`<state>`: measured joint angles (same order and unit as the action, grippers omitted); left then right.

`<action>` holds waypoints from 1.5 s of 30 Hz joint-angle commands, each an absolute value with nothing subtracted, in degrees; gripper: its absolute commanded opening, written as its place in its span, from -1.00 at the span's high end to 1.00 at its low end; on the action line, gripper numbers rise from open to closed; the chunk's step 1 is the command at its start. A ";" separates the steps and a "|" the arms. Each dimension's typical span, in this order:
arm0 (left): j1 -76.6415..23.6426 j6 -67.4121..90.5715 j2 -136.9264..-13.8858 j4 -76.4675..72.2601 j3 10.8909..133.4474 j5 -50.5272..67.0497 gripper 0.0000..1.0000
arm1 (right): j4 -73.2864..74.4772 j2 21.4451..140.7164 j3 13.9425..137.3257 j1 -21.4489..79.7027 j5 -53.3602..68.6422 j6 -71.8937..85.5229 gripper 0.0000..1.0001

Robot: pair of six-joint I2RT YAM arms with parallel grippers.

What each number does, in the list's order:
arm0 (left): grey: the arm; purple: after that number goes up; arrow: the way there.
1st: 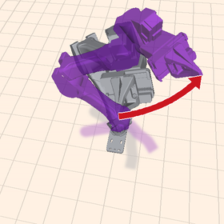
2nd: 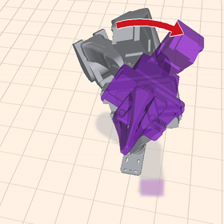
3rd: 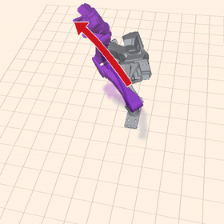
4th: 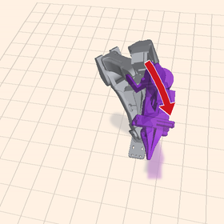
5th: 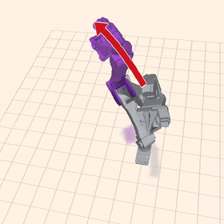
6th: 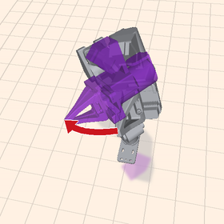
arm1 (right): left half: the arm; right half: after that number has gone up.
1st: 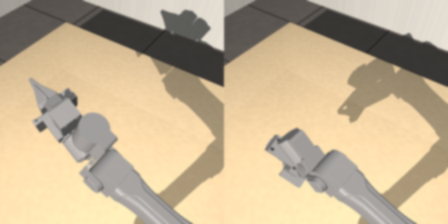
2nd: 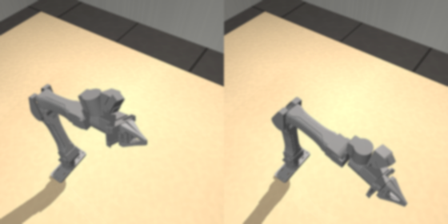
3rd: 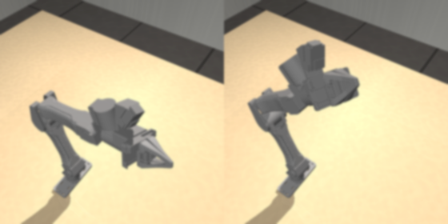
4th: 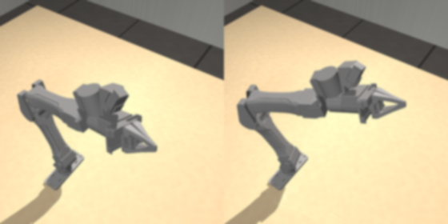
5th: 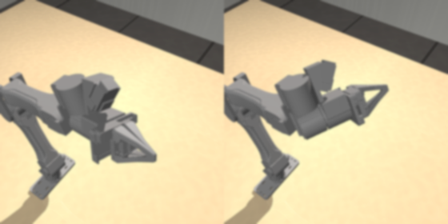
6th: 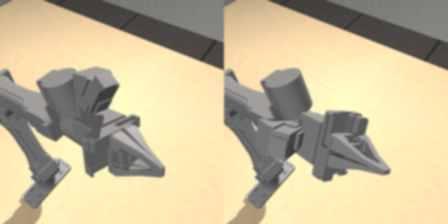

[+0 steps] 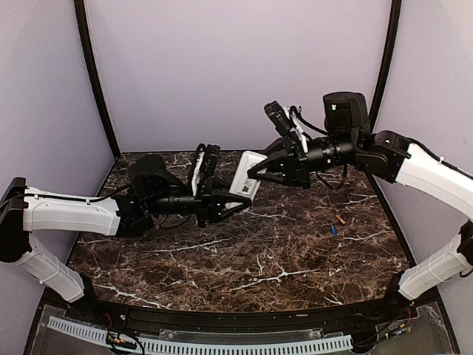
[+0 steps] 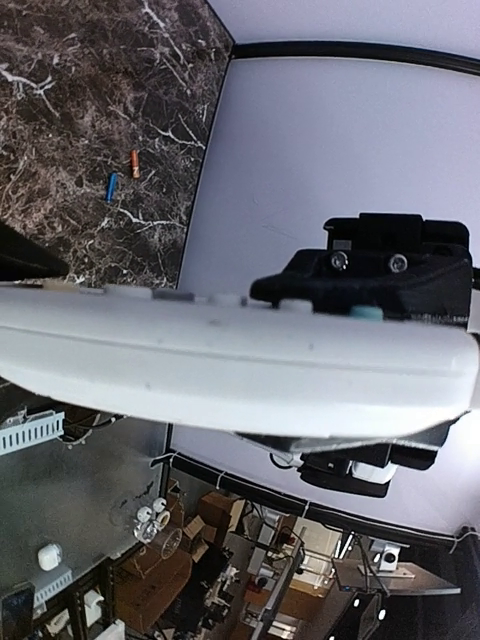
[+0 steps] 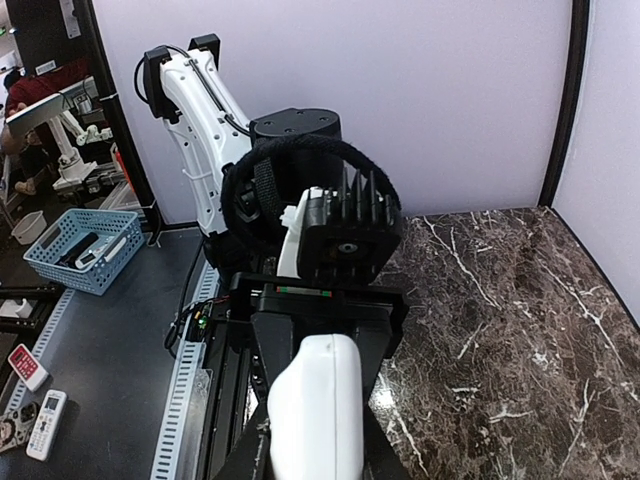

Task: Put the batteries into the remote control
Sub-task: Pass from the right arm to the left, then remove the battery cover from the remote control.

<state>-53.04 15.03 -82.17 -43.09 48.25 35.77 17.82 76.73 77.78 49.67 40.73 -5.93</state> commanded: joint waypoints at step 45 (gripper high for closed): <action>-50.89 27.54 -83.14 -27.42 45.07 9.72 1.00 | -34.01 85.91 52.88 49.05 29.14 -35.24 -0.74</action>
<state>-51.09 27.38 -83.09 -25.19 46.04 10.46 -32.97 84.82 50.94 49.17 29.71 -34.98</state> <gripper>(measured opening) 0.189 0.871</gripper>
